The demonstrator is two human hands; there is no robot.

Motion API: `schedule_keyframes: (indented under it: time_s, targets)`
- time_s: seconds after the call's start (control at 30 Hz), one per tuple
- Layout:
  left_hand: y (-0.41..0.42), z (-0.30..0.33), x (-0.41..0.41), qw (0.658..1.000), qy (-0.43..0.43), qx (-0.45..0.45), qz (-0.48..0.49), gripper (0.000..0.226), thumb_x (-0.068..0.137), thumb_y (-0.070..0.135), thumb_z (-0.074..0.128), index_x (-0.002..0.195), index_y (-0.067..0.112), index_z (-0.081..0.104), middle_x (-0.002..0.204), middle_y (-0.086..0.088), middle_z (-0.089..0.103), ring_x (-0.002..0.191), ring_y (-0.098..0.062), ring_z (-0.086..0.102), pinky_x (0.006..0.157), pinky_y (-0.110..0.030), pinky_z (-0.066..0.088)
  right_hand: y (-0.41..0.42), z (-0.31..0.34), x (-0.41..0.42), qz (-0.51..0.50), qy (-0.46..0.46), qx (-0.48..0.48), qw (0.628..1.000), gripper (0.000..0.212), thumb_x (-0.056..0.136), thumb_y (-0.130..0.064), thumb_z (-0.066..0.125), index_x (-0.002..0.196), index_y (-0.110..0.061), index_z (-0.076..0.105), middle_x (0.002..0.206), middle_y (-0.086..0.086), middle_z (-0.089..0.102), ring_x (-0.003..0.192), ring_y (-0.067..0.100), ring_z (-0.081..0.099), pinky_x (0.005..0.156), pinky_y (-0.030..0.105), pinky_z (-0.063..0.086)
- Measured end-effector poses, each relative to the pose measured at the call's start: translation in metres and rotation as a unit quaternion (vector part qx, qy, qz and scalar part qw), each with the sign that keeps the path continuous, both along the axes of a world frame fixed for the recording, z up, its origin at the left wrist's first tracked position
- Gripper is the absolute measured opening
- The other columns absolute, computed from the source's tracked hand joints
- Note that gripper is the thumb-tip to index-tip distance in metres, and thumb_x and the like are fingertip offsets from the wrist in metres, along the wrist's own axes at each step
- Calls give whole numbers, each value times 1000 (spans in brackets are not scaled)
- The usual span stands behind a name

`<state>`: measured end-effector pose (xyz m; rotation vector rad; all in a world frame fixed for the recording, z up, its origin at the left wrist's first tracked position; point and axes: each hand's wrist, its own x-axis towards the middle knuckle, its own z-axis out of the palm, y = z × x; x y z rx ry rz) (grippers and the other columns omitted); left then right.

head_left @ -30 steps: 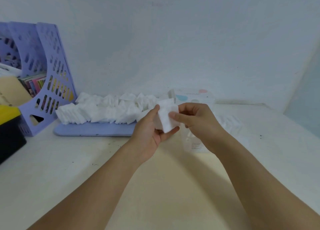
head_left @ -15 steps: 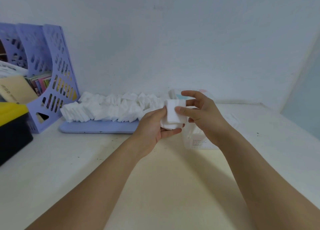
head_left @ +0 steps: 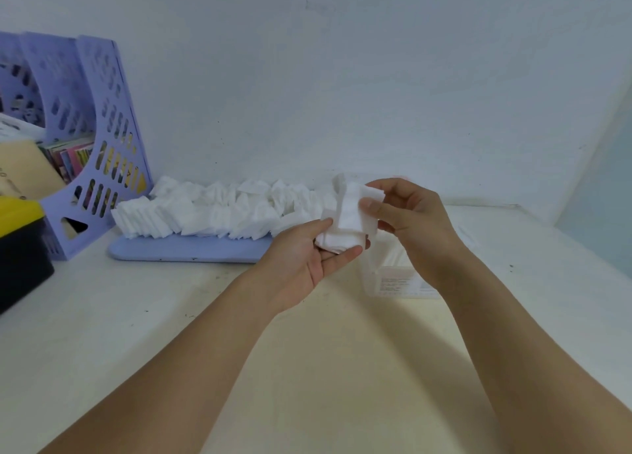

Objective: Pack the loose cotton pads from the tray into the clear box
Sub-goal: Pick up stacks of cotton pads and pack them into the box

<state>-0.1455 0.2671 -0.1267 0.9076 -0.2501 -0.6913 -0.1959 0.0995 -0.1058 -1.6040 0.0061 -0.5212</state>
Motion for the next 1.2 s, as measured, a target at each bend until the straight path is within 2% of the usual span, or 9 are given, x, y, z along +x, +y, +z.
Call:
schedule_keyframes:
  time_s: [0.1,0.2,0.27,0.37,0.47,0.57,0.73,1.03,1.2]
  targets:
    - [-1,-1,0,1000,-19,6,18,33,106,8,44,136,-4,50,122,-26,68,109,-38,70,80,-34,63,-6,6,-2,23,-18,74,997,20,91,-5,69,111,-5,69,108,21,72,95,24,70,88,36,58]
    - [-3,0,0,998,-38,13,40,33,106,8,44,136,-1,52,123,-22,69,109,-34,70,84,-36,62,-7,9,-5,119,0,128,985,27,88,-5,70,114,-8,67,104,13,71,95,23,70,86,35,59]
    - [-4,1,-2,997,-57,20,46,32,106,9,43,134,2,56,123,-18,70,111,-30,70,88,-37,61,-2,5,-4,132,33,88,987,33,84,-4,73,116,-7,67,108,19,72,96,25,73,83,35,61]
    - [-6,1,-4,996,-61,20,56,34,108,15,39,136,3,55,125,-18,69,113,-29,69,89,-38,61,1,-1,-1,57,47,-1,997,32,83,-3,78,114,-10,69,110,28,69,91,26,73,83,39,62]
    - [-6,0,-4,996,-55,16,68,36,109,15,36,140,2,50,127,-19,67,114,-32,68,88,-39,61,0,-3,1,17,36,-44,998,32,82,-5,81,111,-13,70,108,23,69,83,21,70,78,38,62]
    - [-6,-1,-4,995,-59,24,71,36,109,15,37,141,3,50,126,-20,67,112,-32,69,87,-40,61,0,-5,2,11,41,-52,998,32,83,-8,81,113,-15,70,110,12,70,83,17,72,72,28,59]
    - [-7,-1,-4,995,-69,31,71,35,109,16,38,141,6,50,126,-18,68,109,-31,71,89,-40,60,-3,-7,4,40,94,-84,991,15,93,-20,72,106,-13,75,104,6,77,103,27,71,92,42,56]
    - [-11,1,-6,993,-60,11,103,31,109,13,39,133,9,57,125,-14,69,107,-25,72,85,-37,62,-2,-2,1,43,54,-41,997,5,93,-16,70,92,-12,72,102,5,76,96,22,73,94,43,56]
    - [-10,-2,-8,990,-86,45,99,28,106,6,43,125,8,64,116,-12,74,100,-21,72,81,-31,61,7,-11,7,10,56,-82,995,13,91,-13,73,104,-11,69,109,11,70,96,32,70,85,43,59]
